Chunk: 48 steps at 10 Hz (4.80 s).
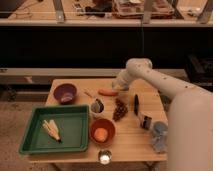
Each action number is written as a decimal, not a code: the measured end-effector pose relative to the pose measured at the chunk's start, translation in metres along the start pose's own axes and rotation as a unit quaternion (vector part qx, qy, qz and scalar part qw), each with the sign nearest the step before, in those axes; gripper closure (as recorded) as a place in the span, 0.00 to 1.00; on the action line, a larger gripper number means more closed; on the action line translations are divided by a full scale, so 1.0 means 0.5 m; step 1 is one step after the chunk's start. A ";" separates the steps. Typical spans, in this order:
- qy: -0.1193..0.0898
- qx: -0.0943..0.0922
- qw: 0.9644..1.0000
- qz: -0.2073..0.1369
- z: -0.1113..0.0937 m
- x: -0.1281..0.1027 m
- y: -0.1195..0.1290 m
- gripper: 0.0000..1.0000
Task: Wipe table surface with sponge
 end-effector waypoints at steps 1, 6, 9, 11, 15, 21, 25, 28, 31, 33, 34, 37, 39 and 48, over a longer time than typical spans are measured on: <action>0.007 0.013 1.000 -0.001 -0.007 0.025 0.015 1.00; 0.012 0.009 1.000 0.005 0.068 0.079 0.084 1.00; 0.031 0.016 0.999 0.005 0.081 0.103 0.088 1.00; 0.044 0.025 0.999 0.012 0.065 0.121 0.084 1.00; 0.059 0.043 0.997 0.038 0.046 0.188 0.056 1.00; 0.063 0.038 0.997 0.035 0.113 0.198 -0.053 1.00; 0.049 0.016 0.999 0.006 0.153 0.125 -0.058 1.00; 0.034 0.008 0.999 -0.008 0.118 0.073 -0.014 1.00; 0.036 0.020 0.999 -0.001 0.033 0.075 0.030 1.00; 0.043 0.023 0.999 0.012 0.002 0.116 0.057 1.00; 0.046 0.023 0.998 0.022 -0.010 0.142 0.070 1.00; 0.049 0.023 0.998 0.045 0.005 0.185 0.092 1.00; 0.052 0.028 0.997 0.050 0.015 0.200 0.080 1.00; 0.055 0.032 0.998 0.004 0.098 0.176 -0.070 1.00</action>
